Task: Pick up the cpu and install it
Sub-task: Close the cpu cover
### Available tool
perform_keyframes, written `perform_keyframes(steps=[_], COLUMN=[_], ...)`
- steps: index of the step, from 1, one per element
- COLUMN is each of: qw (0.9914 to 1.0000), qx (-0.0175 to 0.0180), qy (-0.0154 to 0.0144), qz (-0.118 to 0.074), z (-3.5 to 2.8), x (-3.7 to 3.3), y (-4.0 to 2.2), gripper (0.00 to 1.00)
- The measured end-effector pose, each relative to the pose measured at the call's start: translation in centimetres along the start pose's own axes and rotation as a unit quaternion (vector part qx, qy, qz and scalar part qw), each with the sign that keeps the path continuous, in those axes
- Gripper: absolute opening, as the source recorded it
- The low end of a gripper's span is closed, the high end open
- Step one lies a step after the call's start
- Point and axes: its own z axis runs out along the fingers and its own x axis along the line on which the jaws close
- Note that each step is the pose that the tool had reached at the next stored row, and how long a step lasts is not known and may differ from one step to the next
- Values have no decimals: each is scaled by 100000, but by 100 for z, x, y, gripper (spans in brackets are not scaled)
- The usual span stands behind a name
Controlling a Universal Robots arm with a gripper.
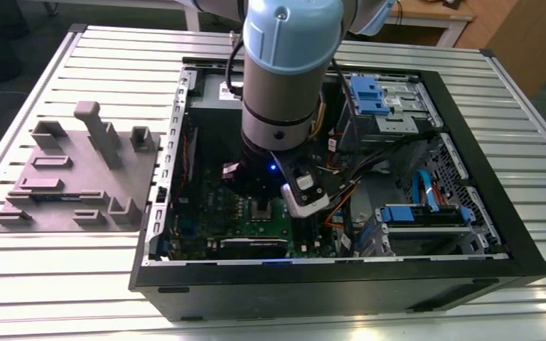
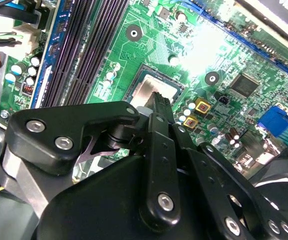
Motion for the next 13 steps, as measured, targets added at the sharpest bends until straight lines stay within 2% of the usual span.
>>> perform_keyframes(steps=[5, 10, 13], qw=[100000, 100000, 100000], qx=[-1, -5, -4], qy=[0, -2, 0], qz=[1, 3, 1], z=[-91, -215, -261], x=[2, 5, 6], y=[1, 3, 4], gripper=[10, 10, 10])
